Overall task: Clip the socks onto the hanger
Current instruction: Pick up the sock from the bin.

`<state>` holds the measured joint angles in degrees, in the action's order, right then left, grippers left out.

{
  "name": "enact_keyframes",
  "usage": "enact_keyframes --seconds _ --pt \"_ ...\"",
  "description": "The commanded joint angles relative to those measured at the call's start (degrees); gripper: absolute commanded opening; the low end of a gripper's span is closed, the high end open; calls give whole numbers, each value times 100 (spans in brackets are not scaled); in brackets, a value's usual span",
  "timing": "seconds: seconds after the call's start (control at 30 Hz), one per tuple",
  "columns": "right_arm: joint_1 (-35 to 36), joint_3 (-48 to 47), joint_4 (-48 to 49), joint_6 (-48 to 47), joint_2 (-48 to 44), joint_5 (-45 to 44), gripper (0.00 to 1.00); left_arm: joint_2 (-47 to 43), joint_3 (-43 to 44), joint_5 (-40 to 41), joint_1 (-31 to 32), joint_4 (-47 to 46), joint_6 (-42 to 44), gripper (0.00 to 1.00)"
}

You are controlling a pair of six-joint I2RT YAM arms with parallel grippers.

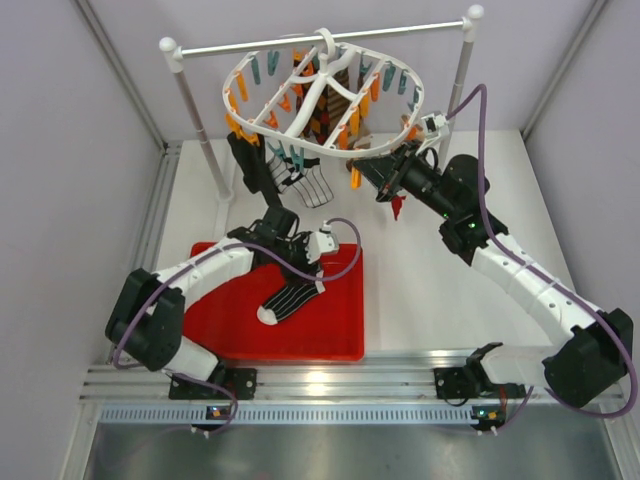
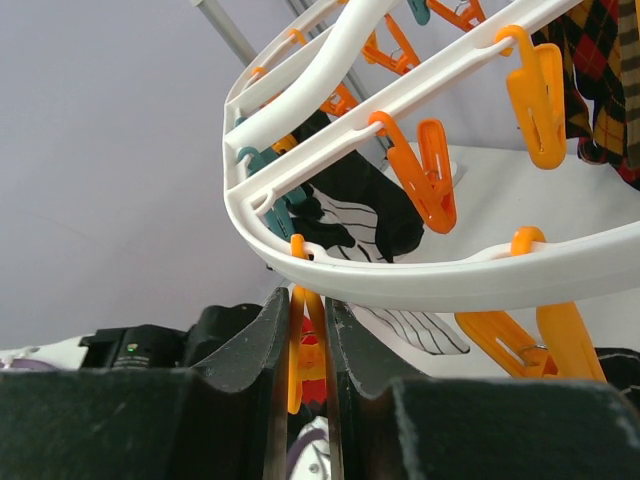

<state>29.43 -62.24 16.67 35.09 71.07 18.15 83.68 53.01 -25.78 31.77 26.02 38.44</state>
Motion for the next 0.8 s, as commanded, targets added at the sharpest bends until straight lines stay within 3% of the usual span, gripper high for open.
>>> enact_keyframes --seconds 0.0,0.23,0.33,0.5,0.63,0.77 --pt "-51 -8 56 -46 -49 101 0 324 16 73 84 -466 41 57" --pt "-69 -8 65 -64 -5 110 0 904 -1 336 145 -387 375 54" --pt "-78 1 56 -64 -5 118 0 1045 -63 494 268 -300 507 48" --pt "-113 -8 21 -81 -40 110 0 809 -72 399 374 -282 271 0" --pt "-139 -16 -14 -73 -84 92 0 -392 -2 -355 374 -281 -405 0" --pt "-139 1 64 59 -93 101 0 -1370 -159 -884 400 -1437 -1957 0"
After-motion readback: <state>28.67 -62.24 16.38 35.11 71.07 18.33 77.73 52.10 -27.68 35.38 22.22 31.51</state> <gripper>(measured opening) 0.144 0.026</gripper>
